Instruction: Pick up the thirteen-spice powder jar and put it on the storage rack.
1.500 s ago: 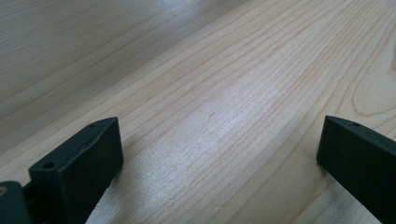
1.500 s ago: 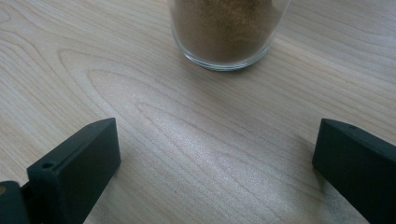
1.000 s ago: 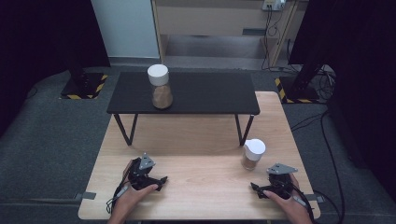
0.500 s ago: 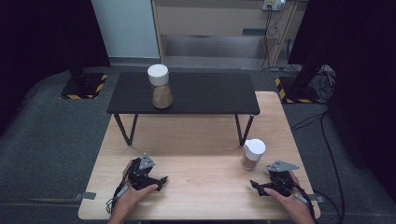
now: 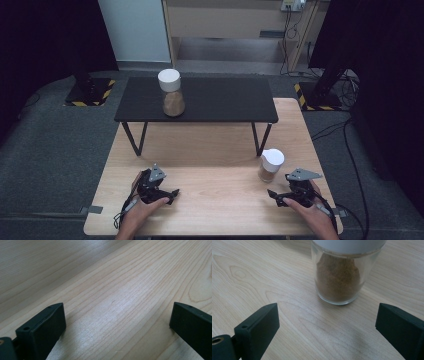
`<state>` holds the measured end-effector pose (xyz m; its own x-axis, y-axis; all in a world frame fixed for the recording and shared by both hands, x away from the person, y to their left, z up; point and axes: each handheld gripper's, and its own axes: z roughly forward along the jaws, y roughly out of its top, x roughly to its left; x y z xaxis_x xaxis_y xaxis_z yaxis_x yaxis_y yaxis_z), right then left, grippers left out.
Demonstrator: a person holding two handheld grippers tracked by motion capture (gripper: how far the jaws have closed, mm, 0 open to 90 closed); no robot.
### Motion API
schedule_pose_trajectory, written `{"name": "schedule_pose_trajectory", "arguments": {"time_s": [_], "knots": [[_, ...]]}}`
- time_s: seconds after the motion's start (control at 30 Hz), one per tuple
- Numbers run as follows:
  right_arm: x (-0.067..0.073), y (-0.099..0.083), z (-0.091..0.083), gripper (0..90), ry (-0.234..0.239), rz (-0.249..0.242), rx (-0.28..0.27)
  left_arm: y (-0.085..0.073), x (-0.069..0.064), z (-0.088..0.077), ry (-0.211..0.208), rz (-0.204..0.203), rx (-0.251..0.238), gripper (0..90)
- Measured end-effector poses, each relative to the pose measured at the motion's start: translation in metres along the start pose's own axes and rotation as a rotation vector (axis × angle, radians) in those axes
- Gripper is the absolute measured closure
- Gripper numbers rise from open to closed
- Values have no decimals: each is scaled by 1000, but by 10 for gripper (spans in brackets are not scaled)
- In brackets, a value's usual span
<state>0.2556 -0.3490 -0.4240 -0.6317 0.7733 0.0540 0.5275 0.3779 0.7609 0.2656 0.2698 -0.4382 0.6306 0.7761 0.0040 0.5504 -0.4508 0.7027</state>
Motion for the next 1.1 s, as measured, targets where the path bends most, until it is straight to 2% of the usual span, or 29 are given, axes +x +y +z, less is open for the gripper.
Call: {"name": "schedule_pose_trajectory", "arguments": {"time_s": [0.57,0.93,1.1], "knots": [[-2,18,9,75,-1,13,-17,0,0,0,0,0,0,0],[-5,25,12,121,-13,43,-29,1,0,0,-2,-3,5,0],[-5,29,13,142,-17,39,-40,1,0,0,-2,-2,5,0]]}}
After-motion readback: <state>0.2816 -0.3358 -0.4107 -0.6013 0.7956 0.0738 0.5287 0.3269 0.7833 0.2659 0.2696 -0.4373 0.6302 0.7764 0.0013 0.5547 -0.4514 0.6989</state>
